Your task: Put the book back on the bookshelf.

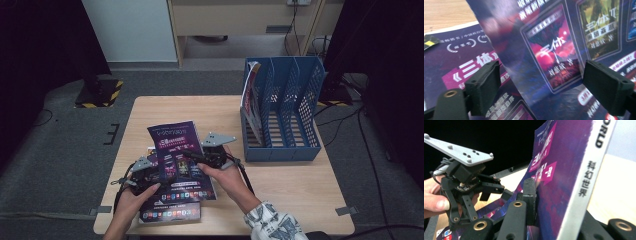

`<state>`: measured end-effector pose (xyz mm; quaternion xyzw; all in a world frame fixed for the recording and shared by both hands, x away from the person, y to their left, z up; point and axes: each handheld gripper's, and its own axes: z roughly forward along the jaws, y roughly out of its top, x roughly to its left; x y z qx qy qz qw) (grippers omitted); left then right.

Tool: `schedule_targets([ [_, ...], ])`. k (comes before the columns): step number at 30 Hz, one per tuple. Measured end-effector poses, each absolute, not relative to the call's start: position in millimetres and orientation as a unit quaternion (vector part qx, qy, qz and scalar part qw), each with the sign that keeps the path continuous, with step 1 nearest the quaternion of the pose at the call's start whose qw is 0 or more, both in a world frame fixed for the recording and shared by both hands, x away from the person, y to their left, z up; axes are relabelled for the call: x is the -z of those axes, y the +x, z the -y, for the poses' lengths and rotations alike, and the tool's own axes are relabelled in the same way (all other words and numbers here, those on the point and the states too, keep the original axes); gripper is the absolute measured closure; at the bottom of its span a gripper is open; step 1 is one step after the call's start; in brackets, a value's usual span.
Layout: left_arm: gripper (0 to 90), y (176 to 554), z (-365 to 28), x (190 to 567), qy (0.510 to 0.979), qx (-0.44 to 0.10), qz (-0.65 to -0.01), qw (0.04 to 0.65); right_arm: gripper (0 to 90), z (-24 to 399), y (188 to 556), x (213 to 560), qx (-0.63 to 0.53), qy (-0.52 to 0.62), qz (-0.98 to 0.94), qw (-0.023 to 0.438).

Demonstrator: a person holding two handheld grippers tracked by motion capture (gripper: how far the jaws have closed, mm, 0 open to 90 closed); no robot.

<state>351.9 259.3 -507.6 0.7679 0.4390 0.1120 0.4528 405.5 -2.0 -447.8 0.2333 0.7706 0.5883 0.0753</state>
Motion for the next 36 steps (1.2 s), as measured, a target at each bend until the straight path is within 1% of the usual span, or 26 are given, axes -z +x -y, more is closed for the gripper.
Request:
schedule_targets([
  [2,16.9,353,-260,507,0.766,-0.105,-0.437,0.459,79.4,2,405,446,-0.592,0.227,-0.769,0.08],
  [4,22.6,354,-261,506,0.768,-0.1,-0.43,0.464,79.6,2,404,445,-0.598,0.221,-0.766,0.083],
  [7,26.2,355,-262,505,0.765,-0.094,-0.429,0.471,79.8,2,403,444,-0.603,0.217,-0.763,0.086],
  [13,29.2,356,-264,502,0.764,-0.099,-0.425,0.475,80.2,2,403,442,-0.615,0.206,-0.756,0.089],
  [15,32.4,356,-265,499,0.766,-0.101,-0.426,0.47,80.2,3,403,442,-0.616,0.204,-0.755,0.089],
  [21,47.2,355,-270,492,0.766,-0.107,-0.424,0.47,80.4,5,405,442,-0.62,0.203,-0.753,0.085],
  [32,60.7,353,-271,487,0.766,-0.113,-0.426,0.468,79.3,4,407,440,-0.611,0.214,-0.758,0.076],
  [36,63.2,352,-272,486,0.766,-0.115,-0.424,0.469,75.9,2,406,439,-0.606,0.212,-0.763,0.074],
])
